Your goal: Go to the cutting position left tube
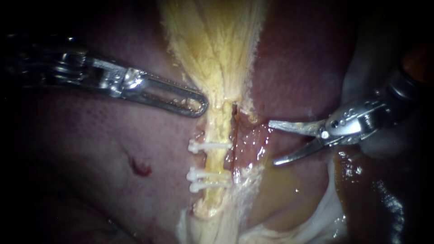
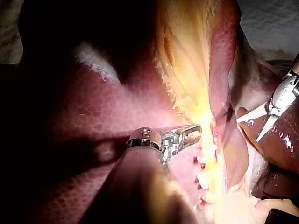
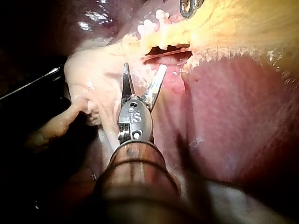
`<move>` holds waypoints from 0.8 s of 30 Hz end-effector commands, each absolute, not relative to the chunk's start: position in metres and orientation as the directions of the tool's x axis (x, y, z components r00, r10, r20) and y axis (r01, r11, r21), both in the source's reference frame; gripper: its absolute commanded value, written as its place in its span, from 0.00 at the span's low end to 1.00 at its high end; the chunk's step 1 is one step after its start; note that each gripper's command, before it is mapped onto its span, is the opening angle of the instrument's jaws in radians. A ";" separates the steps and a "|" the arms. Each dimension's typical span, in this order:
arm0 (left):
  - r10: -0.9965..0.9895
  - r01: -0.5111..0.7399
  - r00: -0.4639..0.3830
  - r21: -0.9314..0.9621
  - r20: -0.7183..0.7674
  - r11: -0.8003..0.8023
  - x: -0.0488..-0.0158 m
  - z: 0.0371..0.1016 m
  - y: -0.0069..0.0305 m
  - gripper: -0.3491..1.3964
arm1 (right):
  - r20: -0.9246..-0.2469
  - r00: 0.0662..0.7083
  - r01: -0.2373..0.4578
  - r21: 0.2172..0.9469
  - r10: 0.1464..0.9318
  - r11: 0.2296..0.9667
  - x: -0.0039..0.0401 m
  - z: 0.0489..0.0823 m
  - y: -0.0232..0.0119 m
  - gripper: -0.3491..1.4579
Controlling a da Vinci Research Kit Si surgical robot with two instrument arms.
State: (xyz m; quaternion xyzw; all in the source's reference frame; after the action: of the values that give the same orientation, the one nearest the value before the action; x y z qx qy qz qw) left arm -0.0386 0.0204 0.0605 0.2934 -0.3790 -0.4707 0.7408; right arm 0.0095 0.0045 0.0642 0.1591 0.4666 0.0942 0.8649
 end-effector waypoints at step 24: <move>-0.925 0.487 0.246 0.789 0.288 0.375 -0.0337 0.0553 0.0216 0.00 | -0.782 0.540 0.017 0.379 0.311 0.925 0.0115 0.0648 0.0038 0.99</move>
State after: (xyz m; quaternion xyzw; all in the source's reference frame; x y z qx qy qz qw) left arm -0.0337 0.0216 0.0553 0.2871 -0.3829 -0.4800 0.7352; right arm 0.0119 0.0036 0.0649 0.1742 0.4732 0.0825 0.8596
